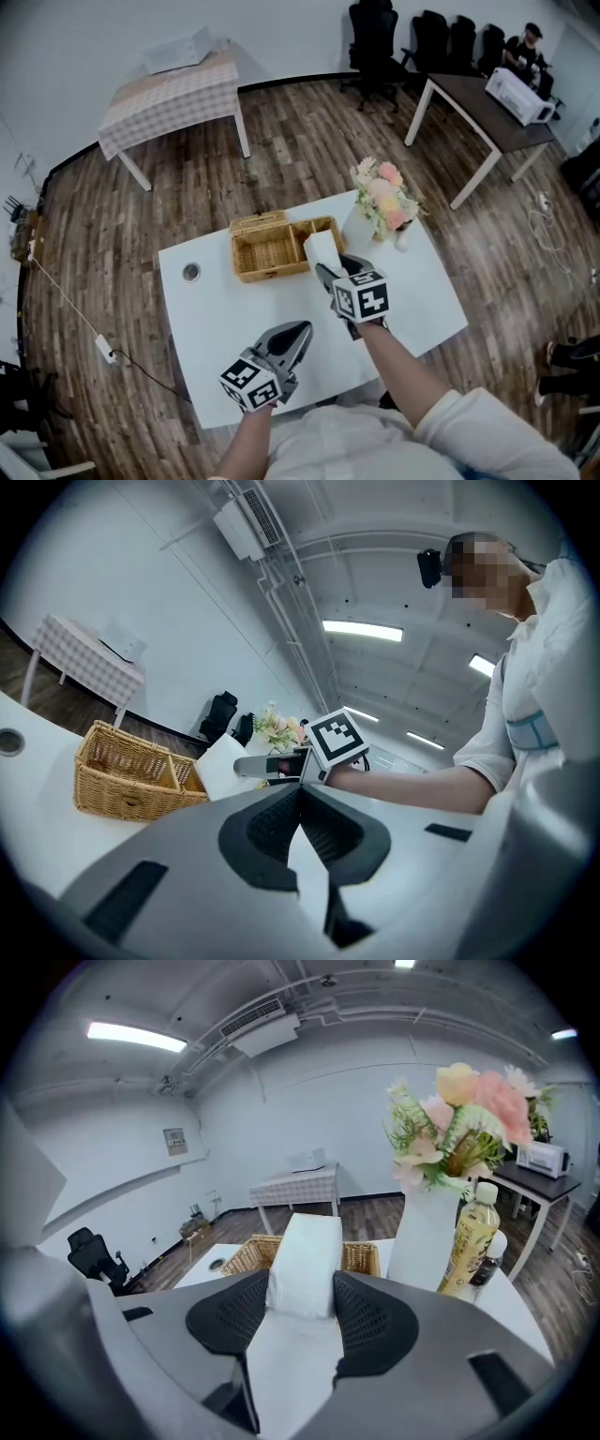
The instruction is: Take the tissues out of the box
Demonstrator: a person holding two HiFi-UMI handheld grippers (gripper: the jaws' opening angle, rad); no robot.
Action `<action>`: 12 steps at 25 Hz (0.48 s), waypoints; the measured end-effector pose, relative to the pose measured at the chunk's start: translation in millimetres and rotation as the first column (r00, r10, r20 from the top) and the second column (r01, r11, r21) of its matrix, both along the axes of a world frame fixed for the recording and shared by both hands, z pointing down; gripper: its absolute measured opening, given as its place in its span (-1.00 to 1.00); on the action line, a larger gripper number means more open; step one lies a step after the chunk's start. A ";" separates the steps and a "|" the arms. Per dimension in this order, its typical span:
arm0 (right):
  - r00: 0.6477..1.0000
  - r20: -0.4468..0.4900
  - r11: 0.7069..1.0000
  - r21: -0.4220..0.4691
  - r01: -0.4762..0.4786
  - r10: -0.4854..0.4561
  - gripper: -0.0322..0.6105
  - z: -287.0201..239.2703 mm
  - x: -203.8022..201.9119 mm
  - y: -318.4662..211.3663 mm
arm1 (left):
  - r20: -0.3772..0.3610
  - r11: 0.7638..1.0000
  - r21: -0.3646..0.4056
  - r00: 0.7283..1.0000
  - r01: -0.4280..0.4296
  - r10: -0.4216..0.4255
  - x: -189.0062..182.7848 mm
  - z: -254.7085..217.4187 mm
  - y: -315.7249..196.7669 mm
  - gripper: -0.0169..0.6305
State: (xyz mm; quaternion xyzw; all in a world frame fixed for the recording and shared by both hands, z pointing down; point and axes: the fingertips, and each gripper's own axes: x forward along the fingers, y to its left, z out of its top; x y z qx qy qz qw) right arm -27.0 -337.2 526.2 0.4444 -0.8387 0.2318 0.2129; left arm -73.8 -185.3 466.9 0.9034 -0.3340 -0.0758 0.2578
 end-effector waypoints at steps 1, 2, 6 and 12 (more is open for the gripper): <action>1.000 0.020 1.000 -0.009 0.001 -0.001 -0.17 1.2 4.5 5.6 | 0.003 1.000 0.000 1.000 -0.001 0.001 4.7 0.8 2.5 -0.94; 0.999 0.039 1.000 -0.018 0.002 -0.001 -0.17 2.0 9.0 11.1 | 0.007 1.000 0.002 1.000 -0.004 0.004 9.3 1.1 4.7 -0.94; 0.996 0.094 0.999 -0.050 0.003 0.002 -0.17 5.7 25.4 32.3 | 0.015 1.000 0.000 1.000 -0.006 0.006 23.6 1.8 12.1 -0.94; 0.988 0.152 0.993 -0.116 0.009 0.008 -0.17 19.7 45.5 61.0 | 0.024 1.000 -0.004 0.999 -0.023 0.023 47.8 3.7 21.9 -0.94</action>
